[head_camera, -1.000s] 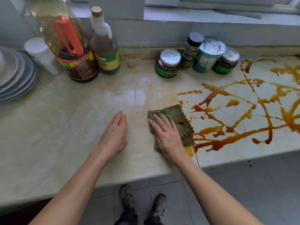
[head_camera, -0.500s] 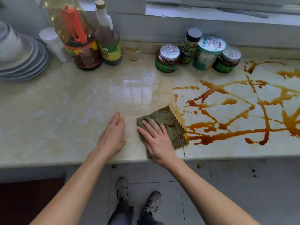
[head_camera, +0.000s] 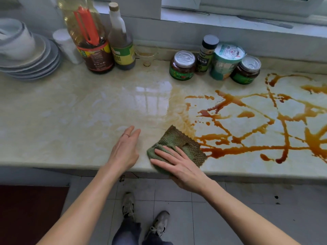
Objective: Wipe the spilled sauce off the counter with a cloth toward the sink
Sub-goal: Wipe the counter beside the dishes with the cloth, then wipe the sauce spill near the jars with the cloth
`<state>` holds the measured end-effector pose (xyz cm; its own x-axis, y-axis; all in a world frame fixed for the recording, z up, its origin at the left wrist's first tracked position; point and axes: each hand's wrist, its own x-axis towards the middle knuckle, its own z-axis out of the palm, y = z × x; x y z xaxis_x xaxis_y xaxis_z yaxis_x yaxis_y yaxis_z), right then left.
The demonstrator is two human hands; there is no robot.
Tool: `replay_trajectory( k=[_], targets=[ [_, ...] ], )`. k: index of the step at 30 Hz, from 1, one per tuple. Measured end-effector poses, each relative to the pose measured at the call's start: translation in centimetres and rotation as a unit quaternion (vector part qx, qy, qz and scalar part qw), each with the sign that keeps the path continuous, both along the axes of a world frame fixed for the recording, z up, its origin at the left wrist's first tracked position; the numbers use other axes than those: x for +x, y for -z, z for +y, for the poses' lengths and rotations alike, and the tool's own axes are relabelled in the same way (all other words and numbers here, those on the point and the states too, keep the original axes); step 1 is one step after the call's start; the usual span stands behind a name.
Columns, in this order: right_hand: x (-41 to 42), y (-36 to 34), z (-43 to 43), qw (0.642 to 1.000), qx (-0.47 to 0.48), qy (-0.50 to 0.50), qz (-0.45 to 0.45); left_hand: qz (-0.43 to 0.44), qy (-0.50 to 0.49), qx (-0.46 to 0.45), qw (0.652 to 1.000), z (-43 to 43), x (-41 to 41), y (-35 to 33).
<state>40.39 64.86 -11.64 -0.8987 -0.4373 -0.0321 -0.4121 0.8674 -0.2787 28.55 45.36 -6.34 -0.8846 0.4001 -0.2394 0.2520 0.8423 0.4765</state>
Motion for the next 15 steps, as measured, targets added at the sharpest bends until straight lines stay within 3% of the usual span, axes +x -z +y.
replay_trajectory(
  k=[2, 4, 7, 11, 15],
  targets=[
    [-0.3, -1.6, 0.5, 0.996, -0.065, 0.049, -0.031, -0.002, 0.005, 0.021, 1.000, 0.2, 0.3, 0.0],
    [-1.3, -2.7, 0.8, 0.984, -0.123, 0.132, 0.001, -0.015, 0.016, 0.038, 0.999, 0.5, 0.6, 0.0],
    [-2.3, -2.4, 1.5, 0.963, -0.109, 0.247, 0.022, -0.030, 0.031, 0.052, 0.998, 1.2, 1.0, -0.1],
    [-2.3, -1.8, 0.7, 0.955, -0.113, 0.270, 0.047, -0.034, 0.045, 0.065, 0.996, 1.8, 1.1, -0.6],
    [-3.8, -5.8, 0.6, 0.929, -0.239, 0.282, 0.006, -0.085, 0.093, 0.094, 0.988, 2.1, 0.5, -1.8]
  ],
)
